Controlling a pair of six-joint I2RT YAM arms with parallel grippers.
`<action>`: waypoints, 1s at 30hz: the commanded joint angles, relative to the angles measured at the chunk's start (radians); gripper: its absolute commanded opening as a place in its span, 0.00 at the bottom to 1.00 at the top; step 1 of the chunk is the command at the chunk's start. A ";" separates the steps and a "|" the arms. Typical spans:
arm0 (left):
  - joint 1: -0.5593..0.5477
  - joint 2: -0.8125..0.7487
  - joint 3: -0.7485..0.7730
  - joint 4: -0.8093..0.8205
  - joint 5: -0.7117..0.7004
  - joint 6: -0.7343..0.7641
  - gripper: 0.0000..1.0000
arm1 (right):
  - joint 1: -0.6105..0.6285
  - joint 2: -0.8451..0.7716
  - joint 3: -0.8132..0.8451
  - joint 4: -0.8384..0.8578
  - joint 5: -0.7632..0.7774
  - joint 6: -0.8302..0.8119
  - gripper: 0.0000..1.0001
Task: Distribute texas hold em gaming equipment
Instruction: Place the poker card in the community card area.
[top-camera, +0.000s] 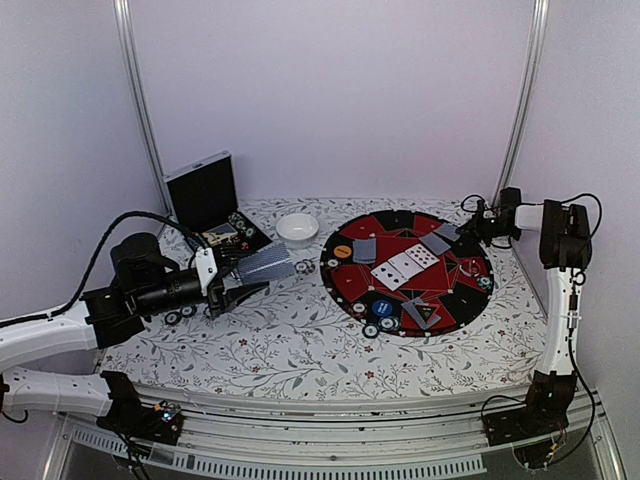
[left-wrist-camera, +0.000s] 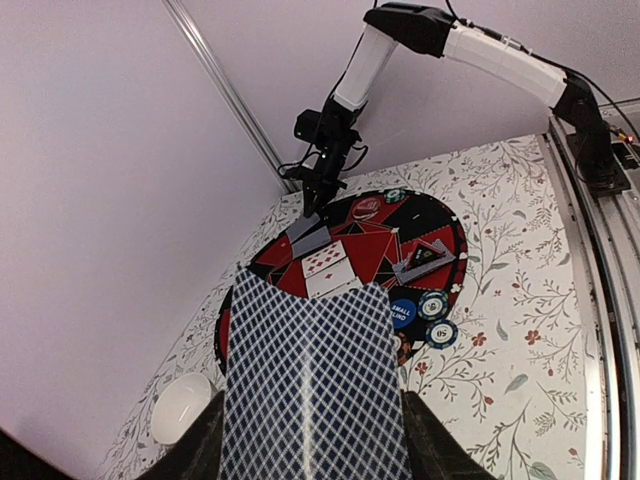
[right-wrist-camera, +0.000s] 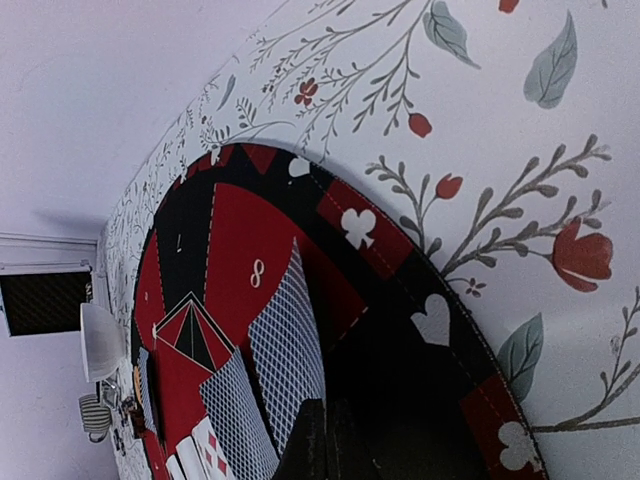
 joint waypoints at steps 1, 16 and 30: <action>-0.016 0.000 -0.002 0.037 -0.002 0.008 0.49 | 0.003 0.023 0.012 -0.007 -0.008 0.008 0.02; -0.017 0.001 0.000 0.037 -0.002 0.007 0.49 | 0.003 -0.006 -0.042 -0.015 0.026 0.008 0.26; -0.016 0.024 0.000 0.042 0.024 -0.022 0.49 | 0.012 -0.288 -0.090 -0.094 0.402 -0.075 0.99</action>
